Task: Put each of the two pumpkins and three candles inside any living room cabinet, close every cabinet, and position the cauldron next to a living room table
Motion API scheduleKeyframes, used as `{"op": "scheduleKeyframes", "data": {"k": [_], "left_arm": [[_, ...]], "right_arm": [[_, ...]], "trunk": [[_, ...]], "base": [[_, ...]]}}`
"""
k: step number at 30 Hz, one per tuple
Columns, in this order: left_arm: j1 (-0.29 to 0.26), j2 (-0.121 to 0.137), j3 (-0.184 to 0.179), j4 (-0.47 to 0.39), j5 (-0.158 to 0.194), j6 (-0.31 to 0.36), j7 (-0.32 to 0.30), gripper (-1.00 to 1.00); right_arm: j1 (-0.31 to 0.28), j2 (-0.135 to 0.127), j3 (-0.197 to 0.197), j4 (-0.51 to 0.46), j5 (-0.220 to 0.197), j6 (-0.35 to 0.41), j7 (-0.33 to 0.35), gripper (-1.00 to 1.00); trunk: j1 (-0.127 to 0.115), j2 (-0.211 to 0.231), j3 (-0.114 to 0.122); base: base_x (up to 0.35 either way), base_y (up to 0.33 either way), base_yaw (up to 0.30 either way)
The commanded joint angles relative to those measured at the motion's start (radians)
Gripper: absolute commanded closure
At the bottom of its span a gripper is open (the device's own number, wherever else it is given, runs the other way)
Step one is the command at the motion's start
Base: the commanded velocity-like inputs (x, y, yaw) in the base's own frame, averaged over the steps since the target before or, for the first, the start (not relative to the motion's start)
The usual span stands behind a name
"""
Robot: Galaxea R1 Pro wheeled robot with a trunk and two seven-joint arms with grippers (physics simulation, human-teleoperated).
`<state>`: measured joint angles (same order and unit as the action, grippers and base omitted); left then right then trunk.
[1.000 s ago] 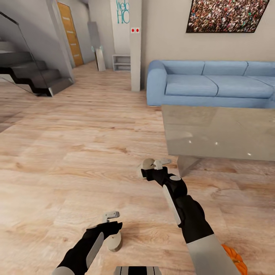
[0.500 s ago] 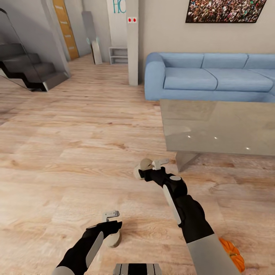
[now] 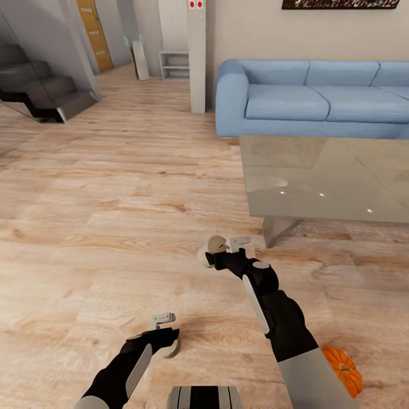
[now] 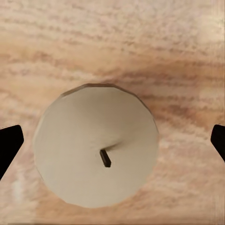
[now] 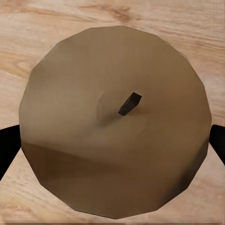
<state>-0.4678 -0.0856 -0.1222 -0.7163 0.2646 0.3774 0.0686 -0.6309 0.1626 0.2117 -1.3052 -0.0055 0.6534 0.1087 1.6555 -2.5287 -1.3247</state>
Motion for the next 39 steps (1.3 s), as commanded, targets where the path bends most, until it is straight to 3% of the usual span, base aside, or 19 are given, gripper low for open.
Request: {"op": "scheduleKeyframes", "data": {"k": [1, 8, 12, 20, 35, 39], "left_arm": [[0.000, 0.000, 0.001, 0.000, 0.000, 0.000, 0.000, -1.00], [0.000, -0.001, -0.003, 0.001, -0.001, 0.000, 0.000, -1.00], [0.023, 0.022, -0.004, -0.021, 0.020, 0.023, -0.003, -1.00], [0.021, 0.000, -0.002, -0.066, 0.005, -0.008, 0.000, -1.00], [0.020, -0.002, -0.004, -0.084, 0.004, -0.011, -0.001, -1.00], [0.020, -0.001, -0.003, -0.085, 0.003, -0.011, 0.001, -1.00]], "right_arm": [[0.000, 0.000, 0.000, 0.000, -0.001, 0.000, 0.000, 1.00], [0.000, 0.000, 0.001, 0.000, -0.001, -0.001, 0.002, 1.00], [-0.003, -0.001, 0.024, -0.007, -0.001, -0.006, 0.009, 1.00], [-0.003, -0.001, 0.014, -0.005, -0.001, -0.007, 0.008, 1.00], [-0.003, -0.001, 0.014, -0.005, -0.001, -0.007, 0.008, 1.00], [-0.003, -0.001, 0.014, -0.005, -0.001, -0.008, 0.008, 1.00]], "trunk": [[0.000, 0.000, -0.004], [0.004, -0.002, -0.031], [0.004, -0.002, -0.031], [0.004, -0.002, -0.031], [0.004, -0.002, -0.031], [0.005, -0.003, -0.046]], "base": [[0.000, 0.000, 0.000], [0.000, 0.000, 0.000], [0.000, 0.000, 0.000], [0.000, 0.000, 0.000], [0.000, 0.000, 0.000], [0.000, 0.000, 0.000]]}}
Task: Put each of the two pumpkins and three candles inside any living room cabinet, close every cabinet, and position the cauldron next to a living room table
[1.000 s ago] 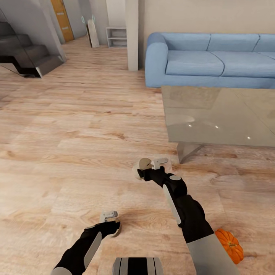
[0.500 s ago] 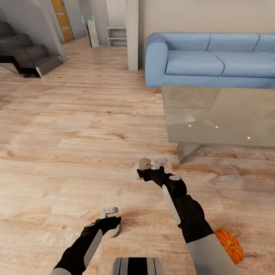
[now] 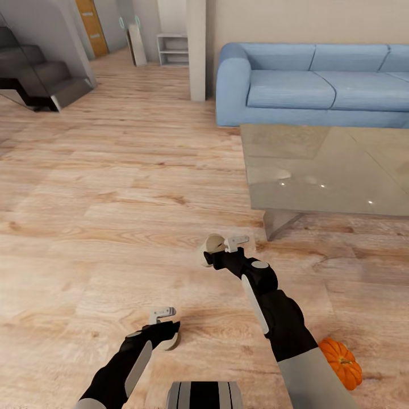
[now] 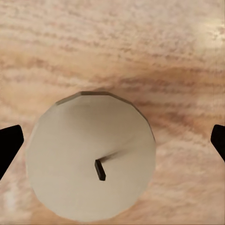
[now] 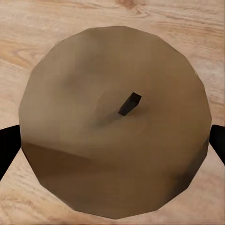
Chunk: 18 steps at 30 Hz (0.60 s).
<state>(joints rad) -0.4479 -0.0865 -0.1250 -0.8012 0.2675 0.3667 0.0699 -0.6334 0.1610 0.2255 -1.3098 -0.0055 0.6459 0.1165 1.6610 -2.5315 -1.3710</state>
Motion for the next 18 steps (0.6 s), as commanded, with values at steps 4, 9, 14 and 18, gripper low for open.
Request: {"op": "scheduleKeyframes", "data": {"k": [4, 9, 14, 18], "left_arm": [[0.000, 0.002, 0.002, 0.000, 0.000, 0.000, 0.001, -1.00], [0.000, 0.004, 0.004, 0.000, -0.001, 0.000, 0.002, -1.00], [0.000, 0.004, 0.004, 0.000, -0.002, 0.000, 0.002, -1.00], [0.000, 0.005, 0.004, 0.000, -0.002, 0.000, 0.002, -1.00]], "right_arm": [[0.000, 0.000, 0.000, 0.000, -0.001, 0.000, 0.000, 1.00], [0.000, 0.000, 0.000, 0.000, -0.001, 0.000, 0.000, 1.00], [0.000, 0.000, 0.000, 0.000, -0.001, 0.000, 0.000, 1.00], [0.000, 0.000, 0.000, 0.000, -0.001, 0.000, 0.000, 1.00]], "trunk": [[0.000, 0.000, -0.004], [0.002, -0.001, -0.016], [0.002, -0.001, -0.019], [0.004, -0.002, -0.035]], "base": [[0.000, 0.000, 0.000], [0.000, 0.000, 0.000], [0.000, 0.000, 0.000], [0.000, 0.000, 0.000]]}}
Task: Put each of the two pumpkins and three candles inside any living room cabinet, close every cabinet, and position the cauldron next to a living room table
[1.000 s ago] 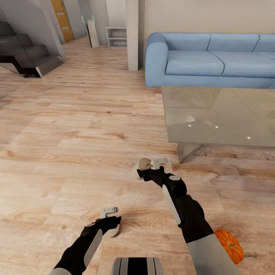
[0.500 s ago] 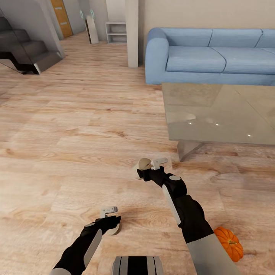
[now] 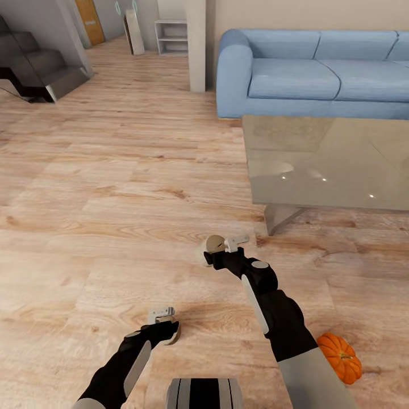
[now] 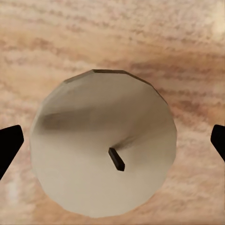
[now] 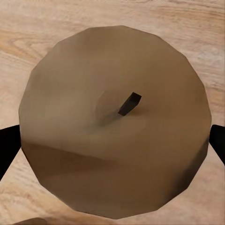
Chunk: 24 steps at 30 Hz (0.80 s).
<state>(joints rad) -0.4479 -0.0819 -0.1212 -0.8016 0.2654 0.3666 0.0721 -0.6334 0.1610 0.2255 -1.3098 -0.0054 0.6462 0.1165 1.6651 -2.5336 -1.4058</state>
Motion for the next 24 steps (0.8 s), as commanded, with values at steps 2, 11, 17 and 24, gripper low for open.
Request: {"op": "scheduleKeyframes", "data": {"k": [2, 11, 17, 24], "left_arm": [[0.000, 0.000, 0.000, 0.000, 0.000, 0.000, 0.000, -1.00], [0.000, 0.001, 0.003, -0.010, 0.000, 0.000, 0.000, -1.00], [0.000, 0.003, 0.004, -0.022, 0.000, 0.000, 0.000, -1.00], [0.000, 0.004, 0.002, -0.051, 0.001, 0.001, 0.000, -1.00]], "right_arm": [[0.000, 0.000, 0.000, 0.000, -0.001, 0.000, 0.000, 1.00], [0.000, 0.000, 0.000, 0.000, -0.001, 0.000, 0.000, 1.00], [0.000, 0.000, 0.000, 0.000, -0.001, 0.000, 0.000, 1.00], [0.000, 0.000, 0.000, 0.000, -0.001, 0.000, 0.000, 1.00]], "trunk": [[0.000, 0.000, 0.000], [0.002, -0.001, -0.019], [0.003, -0.001, -0.023], [0.004, -0.002, -0.031]], "base": [[0.000, 0.000, 0.000], [0.000, 0.000, 0.000], [0.000, 0.000, 0.000], [0.000, 0.000, 0.000]]}}
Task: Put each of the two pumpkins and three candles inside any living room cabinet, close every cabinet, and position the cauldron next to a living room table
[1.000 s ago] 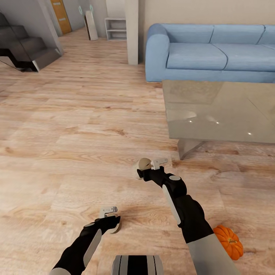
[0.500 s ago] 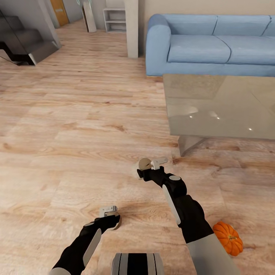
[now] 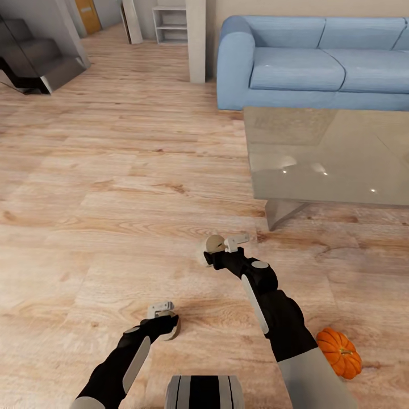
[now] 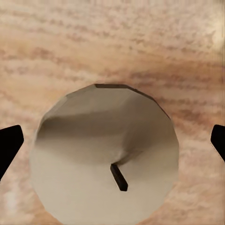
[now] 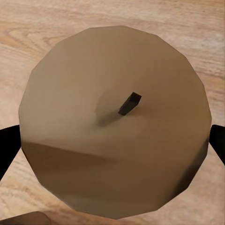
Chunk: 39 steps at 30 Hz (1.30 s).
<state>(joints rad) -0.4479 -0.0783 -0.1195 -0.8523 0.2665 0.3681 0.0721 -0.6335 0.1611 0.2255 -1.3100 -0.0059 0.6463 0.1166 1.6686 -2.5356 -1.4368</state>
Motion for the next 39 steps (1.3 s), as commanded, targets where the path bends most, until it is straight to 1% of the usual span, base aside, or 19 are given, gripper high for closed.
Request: {"op": "scheduleKeyframes", "data": {"k": [1, 4, 9, 25, 33, 34, 39], "left_arm": [[0.000, 0.000, 0.000, -0.001, 0.000, 0.000, 0.000, -1.00], [0.000, 0.000, 0.000, -0.002, 0.000, 0.000, 0.000, -1.00], [0.000, 0.000, 0.000, 0.001, 0.000, 0.000, 0.000, -1.00], [0.000, 0.000, 0.000, 0.007, 0.000, 0.000, 0.000, -1.00], [0.000, 0.001, -0.001, 0.003, 0.001, 0.000, 0.000, -1.00], [0.000, 0.000, 0.000, 0.005, 0.000, 0.000, 0.000, 1.00], [0.000, 0.000, 0.000, 0.000, -0.001, 0.000, 0.000, 1.00]], "right_arm": [[0.000, 0.000, 0.000, 0.000, 0.000, 0.000, 0.000, 1.00], [0.000, 0.000, 0.000, 0.000, 0.000, 0.000, 0.000, 1.00], [0.000, 0.000, 0.000, 0.000, 0.000, 0.000, 0.000, 1.00], [0.000, 0.000, 0.000, 0.000, 0.000, 0.000, 0.000, 1.00], [0.000, 0.000, 0.000, 0.000, 0.000, 0.000, 0.000, 1.00], [0.000, 0.000, 0.000, 0.000, 0.000, 0.000, 0.000, 1.00], [0.000, 0.000, 0.000, 0.000, 0.000, 0.000, 0.000, 1.00]], "trunk": [[0.000, 0.000, 0.000], [0.001, -0.001, -0.012], [0.001, -0.001, -0.012], [0.009, -0.004, -0.073], [0.009, -0.004, -0.073], [0.009, -0.004, -0.073], [0.009, -0.004, -0.073]], "base": [[0.000, 0.000, 0.000], [0.000, 0.000, 0.000], [0.000, 0.000, 0.000], [0.000, 0.000, 0.000], [0.000, 0.000, 0.000], [0.000, 0.000, 0.000], [0.000, 0.000, 0.000]]}}
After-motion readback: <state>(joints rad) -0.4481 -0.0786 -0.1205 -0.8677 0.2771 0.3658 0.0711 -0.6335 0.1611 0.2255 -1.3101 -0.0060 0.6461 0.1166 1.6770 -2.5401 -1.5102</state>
